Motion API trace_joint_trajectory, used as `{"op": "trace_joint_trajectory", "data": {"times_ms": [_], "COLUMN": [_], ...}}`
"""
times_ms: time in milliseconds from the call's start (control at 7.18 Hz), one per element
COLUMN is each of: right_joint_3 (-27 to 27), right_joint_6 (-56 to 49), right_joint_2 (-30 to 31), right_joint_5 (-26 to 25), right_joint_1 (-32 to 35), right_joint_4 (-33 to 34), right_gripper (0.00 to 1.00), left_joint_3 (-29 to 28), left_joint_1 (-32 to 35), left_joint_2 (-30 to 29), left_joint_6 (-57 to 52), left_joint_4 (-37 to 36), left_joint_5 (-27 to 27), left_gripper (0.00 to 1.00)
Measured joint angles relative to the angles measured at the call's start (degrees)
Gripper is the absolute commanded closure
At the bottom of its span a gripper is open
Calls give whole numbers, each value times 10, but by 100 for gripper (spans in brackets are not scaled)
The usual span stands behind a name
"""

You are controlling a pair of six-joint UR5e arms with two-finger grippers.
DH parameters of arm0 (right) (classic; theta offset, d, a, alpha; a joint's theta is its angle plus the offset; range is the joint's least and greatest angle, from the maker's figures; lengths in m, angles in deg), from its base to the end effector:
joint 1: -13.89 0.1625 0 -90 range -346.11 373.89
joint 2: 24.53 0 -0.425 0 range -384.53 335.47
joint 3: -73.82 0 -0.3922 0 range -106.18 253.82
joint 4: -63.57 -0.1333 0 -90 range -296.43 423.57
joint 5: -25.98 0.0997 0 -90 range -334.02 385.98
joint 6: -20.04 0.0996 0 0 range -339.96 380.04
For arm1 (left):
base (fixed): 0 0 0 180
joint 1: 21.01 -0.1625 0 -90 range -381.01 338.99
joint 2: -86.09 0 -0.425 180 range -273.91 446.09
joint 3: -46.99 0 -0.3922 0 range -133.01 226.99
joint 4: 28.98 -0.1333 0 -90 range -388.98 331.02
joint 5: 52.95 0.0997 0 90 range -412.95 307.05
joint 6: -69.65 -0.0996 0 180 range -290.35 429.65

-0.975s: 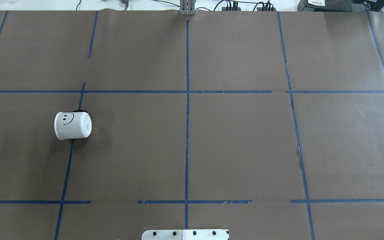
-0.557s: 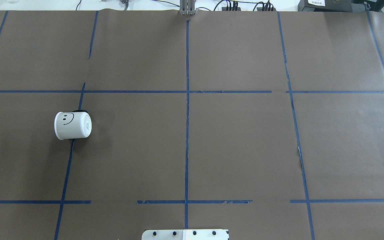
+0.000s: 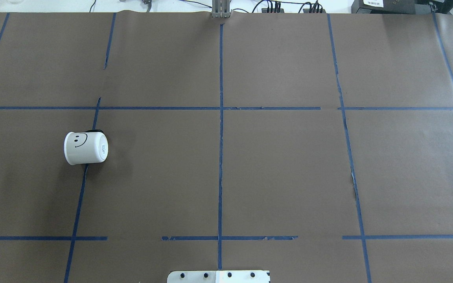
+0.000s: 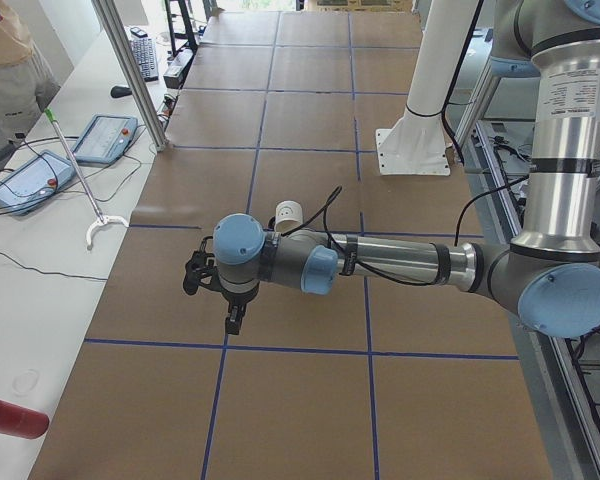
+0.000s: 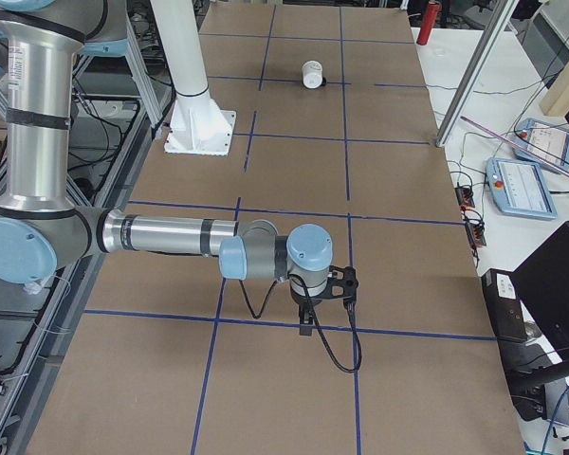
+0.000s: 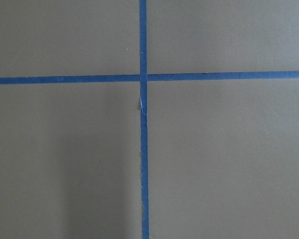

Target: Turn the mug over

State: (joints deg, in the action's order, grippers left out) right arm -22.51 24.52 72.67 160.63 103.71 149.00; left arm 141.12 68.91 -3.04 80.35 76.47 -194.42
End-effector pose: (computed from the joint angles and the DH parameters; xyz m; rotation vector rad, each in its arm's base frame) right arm 0.0619 -0.4431 0.6544 0.0296 -0.7809 0.0460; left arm -0.0547 -0.4995 0.5919 0.2190 0.9139 -0.0249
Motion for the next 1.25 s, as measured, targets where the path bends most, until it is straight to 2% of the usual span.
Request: {"op": "trace_joint_trajectory", "data": {"times_ms": [279, 697, 836, 1254], "right_joint_3": [0, 1, 1, 0], "right_joint_6": [0, 0, 0, 0], "right_joint_2": [0, 0, 0, 0], "right_joint_5": [0, 0, 0, 0], "right_joint_1": [0, 0, 0, 0], "right_joint_4": [0, 0, 0, 0], "right_gripper": [0, 0, 0, 0], "left_joint_3": [-9, -73, -92, -112], "left_joint_1": [-36, -125, -153, -227], "left_joint_2": [38, 56, 56, 40], "left_joint_6": [157, 436, 494, 628], "left_joint_4": [155, 444, 525, 671], "left_joint_5": [1, 17, 25, 54], "left_gripper": [0, 0, 1, 1]}}
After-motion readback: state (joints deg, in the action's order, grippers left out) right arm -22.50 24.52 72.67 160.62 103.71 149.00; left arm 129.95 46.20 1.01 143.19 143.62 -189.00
